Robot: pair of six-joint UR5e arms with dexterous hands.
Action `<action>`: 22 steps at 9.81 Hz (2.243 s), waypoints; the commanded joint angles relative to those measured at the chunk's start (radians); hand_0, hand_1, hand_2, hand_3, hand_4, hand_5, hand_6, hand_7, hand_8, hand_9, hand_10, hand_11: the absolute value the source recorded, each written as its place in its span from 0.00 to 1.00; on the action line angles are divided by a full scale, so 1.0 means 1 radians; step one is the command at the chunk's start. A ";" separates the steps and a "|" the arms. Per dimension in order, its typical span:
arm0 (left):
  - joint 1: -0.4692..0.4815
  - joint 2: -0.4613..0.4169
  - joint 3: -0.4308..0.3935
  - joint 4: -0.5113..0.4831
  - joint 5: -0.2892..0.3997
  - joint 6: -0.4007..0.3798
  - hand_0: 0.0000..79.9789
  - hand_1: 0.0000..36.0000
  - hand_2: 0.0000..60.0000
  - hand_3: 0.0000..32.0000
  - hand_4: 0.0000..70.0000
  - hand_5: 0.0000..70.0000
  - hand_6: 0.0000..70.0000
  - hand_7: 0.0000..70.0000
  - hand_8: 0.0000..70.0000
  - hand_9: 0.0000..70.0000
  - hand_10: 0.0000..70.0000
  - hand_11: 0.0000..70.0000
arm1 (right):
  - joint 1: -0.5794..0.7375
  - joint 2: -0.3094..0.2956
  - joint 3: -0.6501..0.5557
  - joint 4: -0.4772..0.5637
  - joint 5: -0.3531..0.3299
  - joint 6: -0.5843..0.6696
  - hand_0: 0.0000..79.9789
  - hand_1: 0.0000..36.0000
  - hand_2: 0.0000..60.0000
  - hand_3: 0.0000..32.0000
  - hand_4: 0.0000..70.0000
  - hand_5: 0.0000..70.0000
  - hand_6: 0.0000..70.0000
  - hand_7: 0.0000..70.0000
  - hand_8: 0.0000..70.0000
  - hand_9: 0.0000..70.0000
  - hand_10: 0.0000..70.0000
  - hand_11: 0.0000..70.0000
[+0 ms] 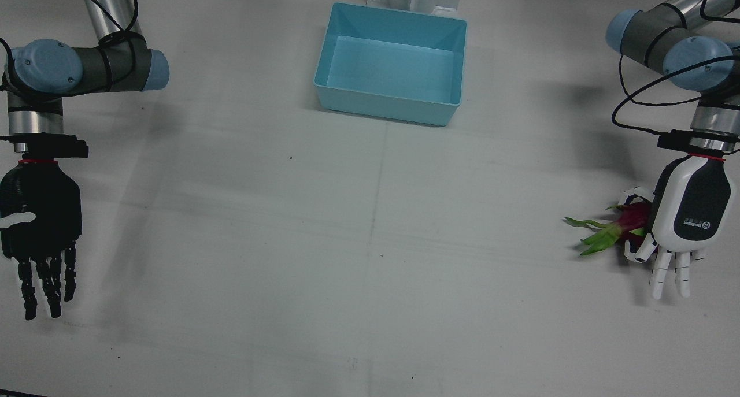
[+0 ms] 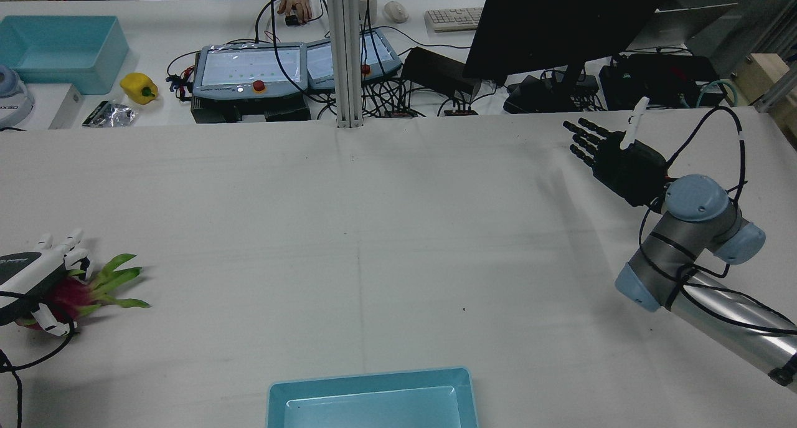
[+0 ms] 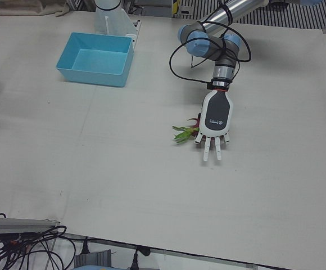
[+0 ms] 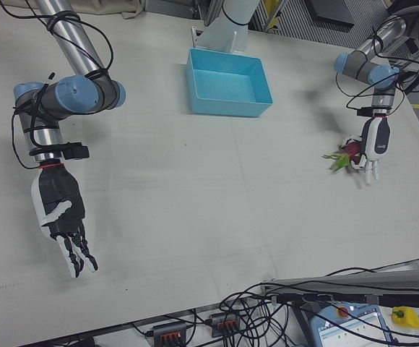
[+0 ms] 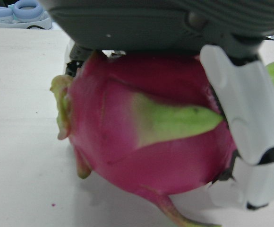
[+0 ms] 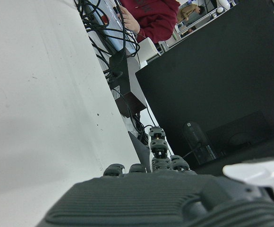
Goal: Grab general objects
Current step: 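Close the left hand fingers around the dragon fruit, then lift the dragon fruit with the left hand and carry it toward the blue tray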
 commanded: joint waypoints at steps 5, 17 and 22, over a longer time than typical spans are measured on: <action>-0.001 0.001 -0.006 -0.015 -0.022 -0.002 1.00 1.00 1.00 0.46 0.00 0.44 0.00 0.13 0.20 0.05 0.50 0.77 | 0.000 0.000 0.000 0.000 0.000 0.000 0.00 0.00 0.00 0.00 0.00 0.00 0.00 0.00 0.00 0.00 0.00 0.00; -0.035 -0.136 -0.215 0.181 -0.048 -0.009 1.00 1.00 1.00 0.00 1.00 1.00 0.20 0.44 0.19 0.07 0.90 1.00 | 0.000 0.000 0.000 0.000 0.000 0.000 0.00 0.00 0.00 0.00 0.00 0.00 0.00 0.00 0.00 0.00 0.00 0.00; -0.055 -0.428 -0.237 0.300 0.053 -0.041 1.00 1.00 1.00 0.00 0.93 1.00 0.15 0.35 0.16 0.05 0.90 1.00 | 0.000 0.000 0.000 0.000 0.000 0.000 0.00 0.00 0.00 0.00 0.00 0.00 0.00 0.00 0.00 0.00 0.00 0.00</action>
